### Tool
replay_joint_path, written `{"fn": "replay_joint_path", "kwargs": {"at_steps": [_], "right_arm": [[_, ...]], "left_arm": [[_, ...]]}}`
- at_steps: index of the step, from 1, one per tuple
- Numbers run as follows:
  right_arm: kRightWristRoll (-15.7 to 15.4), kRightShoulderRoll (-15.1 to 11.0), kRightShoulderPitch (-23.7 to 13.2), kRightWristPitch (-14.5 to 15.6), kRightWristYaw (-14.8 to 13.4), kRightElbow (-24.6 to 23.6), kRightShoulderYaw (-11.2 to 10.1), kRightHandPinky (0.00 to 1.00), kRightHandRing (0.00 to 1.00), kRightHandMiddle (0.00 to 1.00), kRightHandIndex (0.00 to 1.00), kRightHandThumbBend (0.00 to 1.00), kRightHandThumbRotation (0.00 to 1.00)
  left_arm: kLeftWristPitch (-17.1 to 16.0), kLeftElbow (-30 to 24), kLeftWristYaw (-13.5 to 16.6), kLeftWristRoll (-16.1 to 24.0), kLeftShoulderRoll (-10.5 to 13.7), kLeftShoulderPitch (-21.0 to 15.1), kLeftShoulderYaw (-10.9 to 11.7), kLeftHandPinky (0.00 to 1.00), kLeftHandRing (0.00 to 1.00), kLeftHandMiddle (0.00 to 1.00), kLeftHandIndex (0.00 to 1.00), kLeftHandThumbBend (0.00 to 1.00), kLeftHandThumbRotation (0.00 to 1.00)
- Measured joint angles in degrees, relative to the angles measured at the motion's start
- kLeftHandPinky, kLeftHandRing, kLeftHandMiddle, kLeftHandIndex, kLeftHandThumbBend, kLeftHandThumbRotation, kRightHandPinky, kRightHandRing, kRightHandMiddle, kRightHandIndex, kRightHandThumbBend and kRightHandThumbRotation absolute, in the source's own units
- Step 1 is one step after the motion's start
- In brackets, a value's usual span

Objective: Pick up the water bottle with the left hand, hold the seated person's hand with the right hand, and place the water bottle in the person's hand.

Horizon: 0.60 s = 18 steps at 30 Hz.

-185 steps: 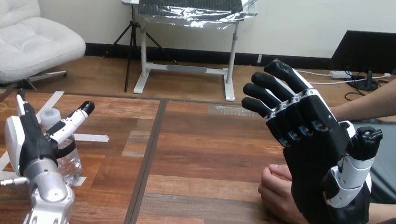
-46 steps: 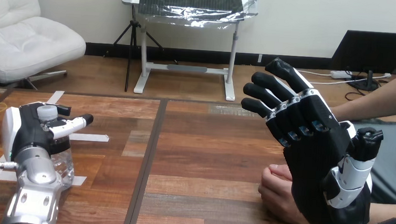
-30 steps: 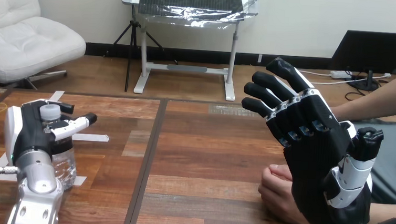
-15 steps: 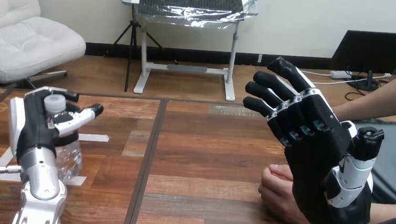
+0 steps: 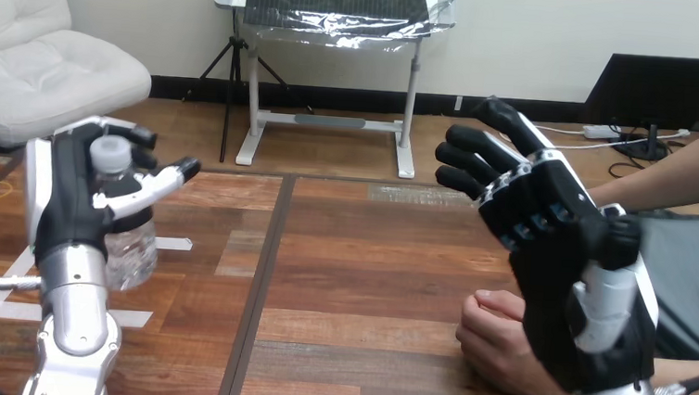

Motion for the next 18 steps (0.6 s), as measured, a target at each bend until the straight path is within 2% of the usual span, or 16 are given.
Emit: {"fn": "replay_joint_path", "kwargs": {"at_steps": [8, 12, 18], "right_arm": [[-5.3, -4.0, -5.4, -1.5, -1.2, 6.0, -3.0, 0.74, 0.78, 0.79, 0.80, 0.82, 0.86], [-7.9, -6.6, -8.1, -2.1, -2.1, 9.0, -4.4, 0.72, 0.77, 0.78, 0.78, 0.85, 0.85], [-12.8, -11.0, -11.8, -4.5, -4.3, 14.2, -6.8, 0.70, 0.76, 0.78, 0.78, 0.86, 0.87]], "left_arm": [[-4.2, -3.3, -1.7, 0.0, -0.6, 1.4, -1.2, 0.31, 0.37, 0.40, 0.41, 0.82, 0.00], [-4.7, -5.7, -2.5, 0.0, -1.3, 2.0, -1.7, 0.31, 0.37, 0.40, 0.41, 0.82, 0.00], [-4.7, -9.3, -4.3, -0.2, -2.1, 2.8, -2.6, 0.30, 0.36, 0.40, 0.41, 0.82, 0.00]]}}
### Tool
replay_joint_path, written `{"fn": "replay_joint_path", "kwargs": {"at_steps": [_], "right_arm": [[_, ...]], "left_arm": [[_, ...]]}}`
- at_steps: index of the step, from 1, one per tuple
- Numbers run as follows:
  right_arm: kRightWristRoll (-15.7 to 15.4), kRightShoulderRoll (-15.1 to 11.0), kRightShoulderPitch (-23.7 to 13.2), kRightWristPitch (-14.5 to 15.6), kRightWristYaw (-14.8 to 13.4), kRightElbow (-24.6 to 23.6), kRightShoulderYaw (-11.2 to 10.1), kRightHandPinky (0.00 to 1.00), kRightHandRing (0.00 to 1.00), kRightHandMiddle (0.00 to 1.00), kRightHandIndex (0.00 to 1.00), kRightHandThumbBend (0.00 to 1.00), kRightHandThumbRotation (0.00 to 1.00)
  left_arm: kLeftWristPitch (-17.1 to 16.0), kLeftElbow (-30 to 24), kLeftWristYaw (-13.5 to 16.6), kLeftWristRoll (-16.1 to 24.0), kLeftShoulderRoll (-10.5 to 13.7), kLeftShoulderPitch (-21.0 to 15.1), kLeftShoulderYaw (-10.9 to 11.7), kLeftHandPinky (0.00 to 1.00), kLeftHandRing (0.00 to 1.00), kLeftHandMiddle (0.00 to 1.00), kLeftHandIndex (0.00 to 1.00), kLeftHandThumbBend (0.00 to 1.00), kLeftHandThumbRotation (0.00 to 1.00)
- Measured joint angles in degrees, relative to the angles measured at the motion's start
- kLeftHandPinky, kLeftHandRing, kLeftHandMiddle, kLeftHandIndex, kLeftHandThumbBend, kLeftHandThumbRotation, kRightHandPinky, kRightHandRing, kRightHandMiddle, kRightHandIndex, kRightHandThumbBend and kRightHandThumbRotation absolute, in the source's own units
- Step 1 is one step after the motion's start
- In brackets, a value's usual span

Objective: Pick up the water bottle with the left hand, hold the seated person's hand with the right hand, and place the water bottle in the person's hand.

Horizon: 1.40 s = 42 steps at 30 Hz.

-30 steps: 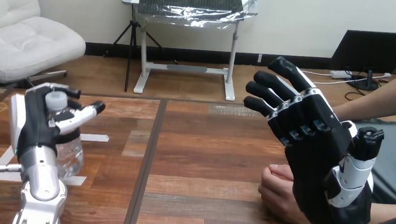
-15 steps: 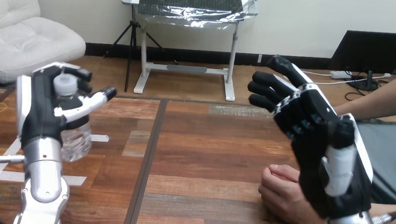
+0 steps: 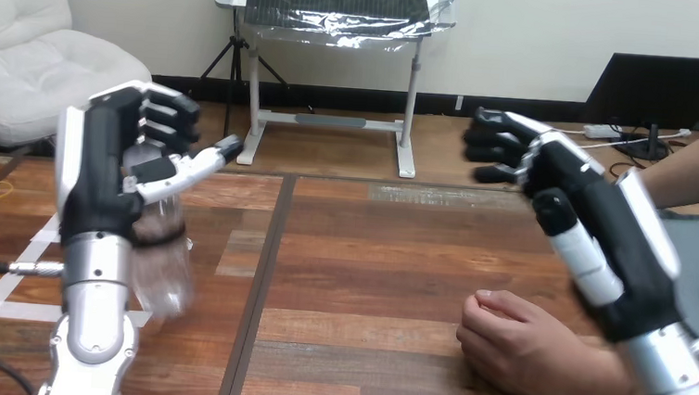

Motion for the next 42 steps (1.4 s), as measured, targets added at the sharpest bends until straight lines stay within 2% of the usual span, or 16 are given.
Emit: {"fn": "replay_joint_path", "kwargs": {"at_steps": [4, 5, 6, 10, 16, 23, 31, 42], "right_arm": [[-1.7, -3.0, -1.9, -1.0, -0.8, 3.2, -1.4, 0.71, 0.78, 0.79, 0.78, 0.88, 0.87], [-2.0, -3.8, -2.4, -1.4, -0.9, 4.1, -1.8, 0.74, 0.80, 0.81, 0.80, 0.83, 0.86], [-2.3, -4.3, -2.7, -1.7, -0.9, 4.9, -2.0, 0.75, 0.80, 0.81, 0.80, 0.84, 0.85], [-4.0, -7.3, -4.7, -4.1, -1.1, 9.4, -2.9, 0.74, 0.80, 0.81, 0.80, 0.84, 0.85], [-7.4, -12.2, -7.2, -6.8, -1.3, 15.8, -3.2, 0.73, 0.81, 0.81, 0.81, 0.85, 0.83], [-10.4, -16.6, -8.7, -6.9, -1.8, 20.8, -3.1, 0.74, 0.82, 0.82, 0.82, 0.87, 0.77], [-11.9, -19.9, -8.9, -6.4, -2.0, 23.0, -3.1, 0.71, 0.81, 0.83, 0.81, 0.86, 0.72], [-12.5, -22.0, -8.9, -4.4, -2.1, 23.1, -3.1, 0.69, 0.81, 0.83, 0.82, 0.85, 0.71]], "left_arm": [[0.0, -2.2, -1.3, -0.1, -0.4, 0.5, -0.6, 0.29, 0.35, 0.40, 0.40, 0.82, 0.00], [0.0, -2.7, -1.7, -0.2, -0.6, 0.6, -0.7, 0.29, 0.35, 0.39, 0.40, 0.84, 0.00], [0.0, -3.1, -1.9, -0.3, -0.7, 0.7, -0.7, 0.29, 0.35, 0.39, 0.40, 0.84, 0.00], [0.0, -4.9, -3.3, -1.1, -1.5, 1.1, -0.8, 0.29, 0.35, 0.39, 0.40, 0.83, 0.00], [0.2, -7.0, -4.9, -1.3, -2.3, 1.7, -0.9, 0.28, 0.34, 0.39, 0.40, 0.83, 0.00], [0.6, -8.7, -6.3, -1.7, -3.2, 1.9, -0.9, 0.28, 0.34, 0.39, 0.40, 0.83, 0.00], [0.6, -9.0, -7.0, -2.0, -3.5, 1.9, -0.9, 0.28, 0.34, 0.39, 0.40, 0.83, 0.00], [0.6, -9.0, -7.6, -2.2, -3.6, 2.0, -0.8, 0.28, 0.34, 0.38, 0.40, 0.82, 0.00]]}}
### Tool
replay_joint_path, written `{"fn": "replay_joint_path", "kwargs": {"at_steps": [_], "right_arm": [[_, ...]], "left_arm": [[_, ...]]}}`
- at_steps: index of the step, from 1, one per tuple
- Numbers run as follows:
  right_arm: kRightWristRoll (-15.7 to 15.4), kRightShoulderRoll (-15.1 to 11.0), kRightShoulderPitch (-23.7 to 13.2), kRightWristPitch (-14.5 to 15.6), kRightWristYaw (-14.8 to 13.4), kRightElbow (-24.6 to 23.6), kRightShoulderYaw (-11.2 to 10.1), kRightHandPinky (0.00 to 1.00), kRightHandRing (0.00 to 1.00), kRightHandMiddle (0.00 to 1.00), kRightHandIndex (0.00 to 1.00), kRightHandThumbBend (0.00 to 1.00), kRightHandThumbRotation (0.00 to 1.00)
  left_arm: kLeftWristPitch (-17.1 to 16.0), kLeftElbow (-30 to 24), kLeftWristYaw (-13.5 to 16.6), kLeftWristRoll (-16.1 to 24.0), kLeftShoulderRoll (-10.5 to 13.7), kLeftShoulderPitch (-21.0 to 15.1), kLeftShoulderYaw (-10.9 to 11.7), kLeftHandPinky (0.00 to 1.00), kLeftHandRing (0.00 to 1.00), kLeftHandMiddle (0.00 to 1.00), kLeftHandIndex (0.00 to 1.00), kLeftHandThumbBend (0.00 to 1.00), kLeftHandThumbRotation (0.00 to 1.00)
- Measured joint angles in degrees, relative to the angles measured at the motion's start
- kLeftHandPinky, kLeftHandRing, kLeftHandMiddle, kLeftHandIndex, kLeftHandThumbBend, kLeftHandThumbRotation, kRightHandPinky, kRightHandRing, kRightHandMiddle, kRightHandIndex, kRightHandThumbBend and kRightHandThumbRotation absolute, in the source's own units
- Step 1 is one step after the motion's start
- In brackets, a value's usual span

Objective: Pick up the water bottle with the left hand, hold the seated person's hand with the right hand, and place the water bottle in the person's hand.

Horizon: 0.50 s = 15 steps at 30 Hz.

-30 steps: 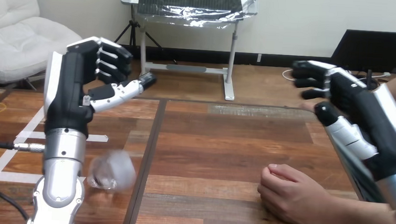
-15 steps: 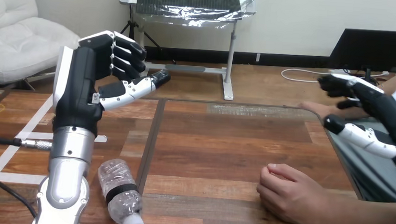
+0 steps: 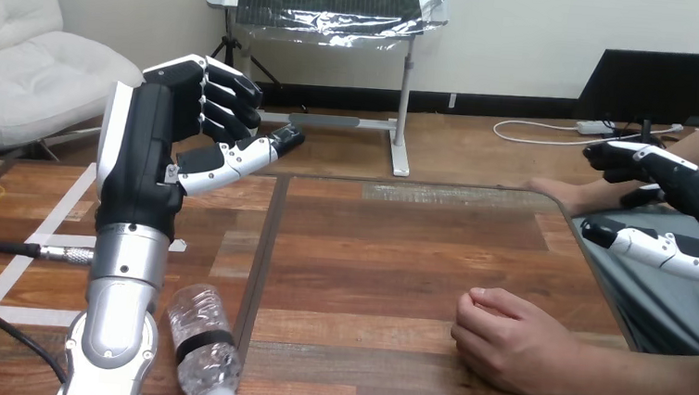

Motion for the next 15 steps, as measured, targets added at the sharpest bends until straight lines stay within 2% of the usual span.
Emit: {"fn": "replay_joint_path", "kwargs": {"at_steps": [15], "right_arm": [[0.1, -0.1, 0.4, 1.2, -0.9, -1.6, 0.0, 0.71, 0.82, 0.83, 0.82, 0.81, 0.73]], "left_arm": [[0.1, 0.0, 0.0, 0.3, 0.0, 0.0, 0.1, 0.28, 0.34, 0.38, 0.40, 0.83, 0.00]]}}
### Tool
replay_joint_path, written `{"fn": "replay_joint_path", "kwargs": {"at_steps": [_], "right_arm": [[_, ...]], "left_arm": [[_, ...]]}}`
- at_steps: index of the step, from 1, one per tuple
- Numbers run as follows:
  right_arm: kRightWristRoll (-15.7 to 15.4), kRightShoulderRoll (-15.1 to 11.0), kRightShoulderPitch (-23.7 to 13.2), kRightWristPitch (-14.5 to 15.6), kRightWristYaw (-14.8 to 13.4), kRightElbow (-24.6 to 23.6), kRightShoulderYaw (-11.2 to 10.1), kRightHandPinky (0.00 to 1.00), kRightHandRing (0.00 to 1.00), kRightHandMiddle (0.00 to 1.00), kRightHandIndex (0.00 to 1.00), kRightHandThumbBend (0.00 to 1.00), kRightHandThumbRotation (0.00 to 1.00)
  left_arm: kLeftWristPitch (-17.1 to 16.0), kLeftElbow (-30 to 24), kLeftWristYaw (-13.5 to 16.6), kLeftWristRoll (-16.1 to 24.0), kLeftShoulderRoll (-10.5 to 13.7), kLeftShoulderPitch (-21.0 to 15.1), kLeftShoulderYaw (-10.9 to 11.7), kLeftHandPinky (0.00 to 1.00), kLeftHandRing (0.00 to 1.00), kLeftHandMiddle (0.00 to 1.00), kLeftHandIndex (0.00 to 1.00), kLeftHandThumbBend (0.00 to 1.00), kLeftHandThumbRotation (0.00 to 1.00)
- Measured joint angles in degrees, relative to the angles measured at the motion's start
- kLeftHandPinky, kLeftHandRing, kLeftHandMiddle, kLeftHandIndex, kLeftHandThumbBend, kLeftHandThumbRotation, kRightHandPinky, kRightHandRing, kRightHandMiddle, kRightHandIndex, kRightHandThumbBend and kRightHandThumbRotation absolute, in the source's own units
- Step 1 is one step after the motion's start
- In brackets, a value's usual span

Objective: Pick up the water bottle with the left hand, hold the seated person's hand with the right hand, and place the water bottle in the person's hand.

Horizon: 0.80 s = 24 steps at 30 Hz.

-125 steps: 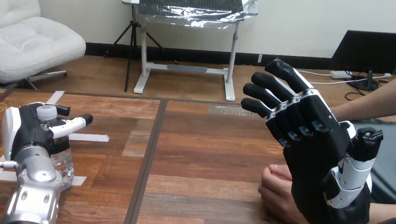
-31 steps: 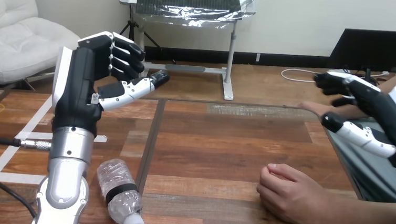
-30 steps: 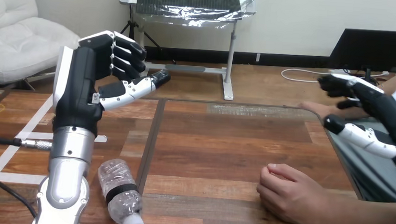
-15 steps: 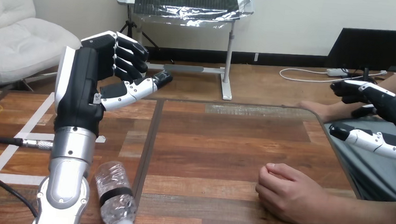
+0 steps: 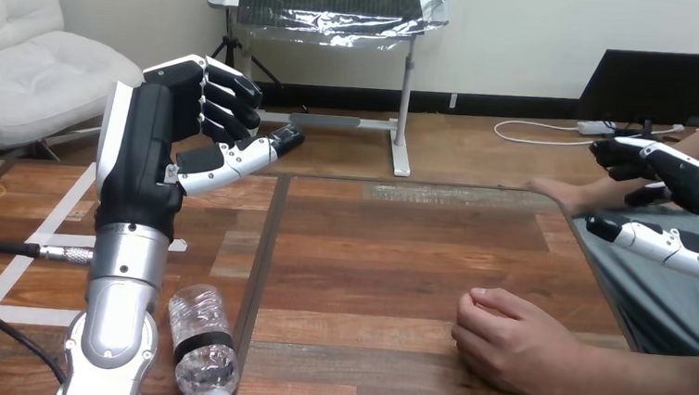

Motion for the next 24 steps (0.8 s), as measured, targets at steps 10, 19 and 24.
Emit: {"fn": "replay_joint_path", "kwargs": {"at_steps": [10, 19, 24], "right_arm": [[0.0, 0.1, 0.2, 0.0, -0.5, -1.6, 0.0, 0.73, 0.82, 0.83, 0.82, 0.79, 0.73], [1.0, 0.3, 1.3, 1.1, -0.7, -5.3, 0.0, 0.74, 0.83, 0.83, 0.83, 0.79, 0.74], [1.9, 0.3, 2.2, 1.9, -0.7, -7.8, 0.0, 0.75, 0.83, 0.83, 0.83, 0.79, 0.75]], "left_arm": [[0.7, 0.0, 0.0, 0.8, 0.0, 0.0, 0.0, 0.31, 0.38, 0.43, 0.44, 0.80, 0.00], [0.4, 0.1, -0.8, 1.5, 0.6, 0.0, 0.1, 0.44, 0.54, 0.59, 0.57, 0.82, 0.00], [0.0, 0.1, -2.3, 1.5, 1.6, 0.0, 0.1, 0.54, 0.64, 0.68, 0.66, 0.85, 0.00]]}}
